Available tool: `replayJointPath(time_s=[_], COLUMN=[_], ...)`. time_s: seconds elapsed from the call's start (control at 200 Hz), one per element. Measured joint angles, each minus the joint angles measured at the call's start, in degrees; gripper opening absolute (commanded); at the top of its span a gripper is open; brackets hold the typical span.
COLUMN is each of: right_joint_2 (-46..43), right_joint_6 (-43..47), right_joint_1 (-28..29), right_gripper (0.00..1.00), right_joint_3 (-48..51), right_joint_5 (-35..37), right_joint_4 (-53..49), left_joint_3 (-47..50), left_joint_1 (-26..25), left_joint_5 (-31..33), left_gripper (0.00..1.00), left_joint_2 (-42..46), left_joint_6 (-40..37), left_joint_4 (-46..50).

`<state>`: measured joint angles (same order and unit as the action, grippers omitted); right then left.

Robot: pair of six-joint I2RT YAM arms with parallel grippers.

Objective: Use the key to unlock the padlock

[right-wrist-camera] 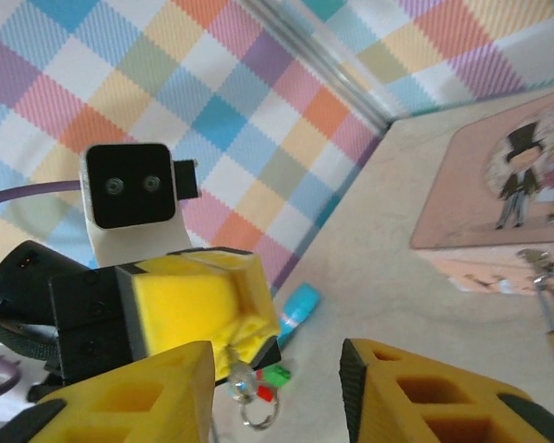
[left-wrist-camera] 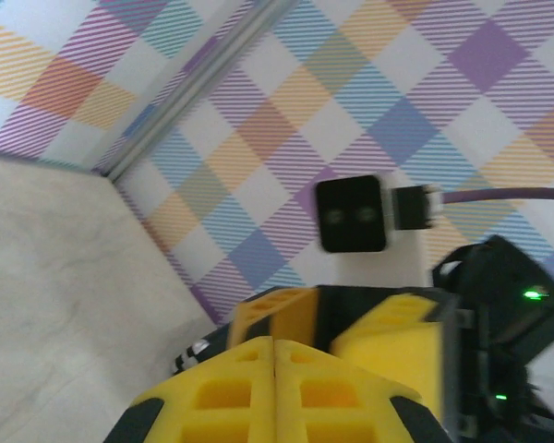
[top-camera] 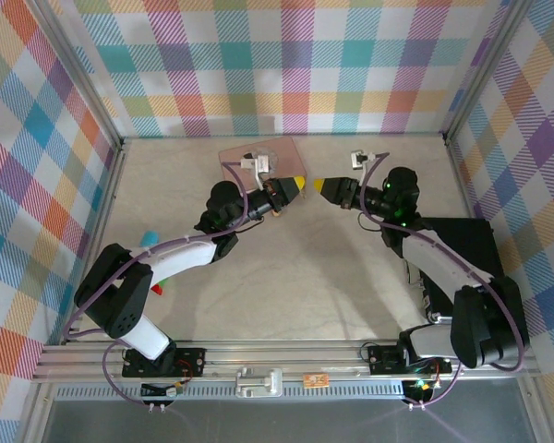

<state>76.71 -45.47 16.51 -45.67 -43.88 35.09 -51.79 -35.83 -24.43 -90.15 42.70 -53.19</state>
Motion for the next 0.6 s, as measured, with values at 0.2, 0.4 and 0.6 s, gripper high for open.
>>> replayJointPath(time_s=[0.2, 0.4, 0.6], right_joint_2=[1.2, 1.3, 1.4], right_joint_6=[-4.7, -6.4, -6.9], right_joint_1=[0.1, 1.2, 2.8], right_gripper=[0.40, 0.40, 0.35], right_joint_3=[1.9, 2.9, 2.9], right_joint_5=[-3.7, -4.7, -4.9], right_joint_4=[7.6, 12.0, 13.7], left_joint_3=[0.0, 0.0, 0.3], left_joint_1=[0.0, 0.0, 0.0], left_joint_5=[-1.7, -1.6, -1.6], left_gripper=[0.00, 0.00, 0.00], left_joint_2=[0.0, 0.0, -0.1], left_joint_6=[0.1, 0.1, 0.2], left_joint_4=[-4.2, -4.2, -4.3])
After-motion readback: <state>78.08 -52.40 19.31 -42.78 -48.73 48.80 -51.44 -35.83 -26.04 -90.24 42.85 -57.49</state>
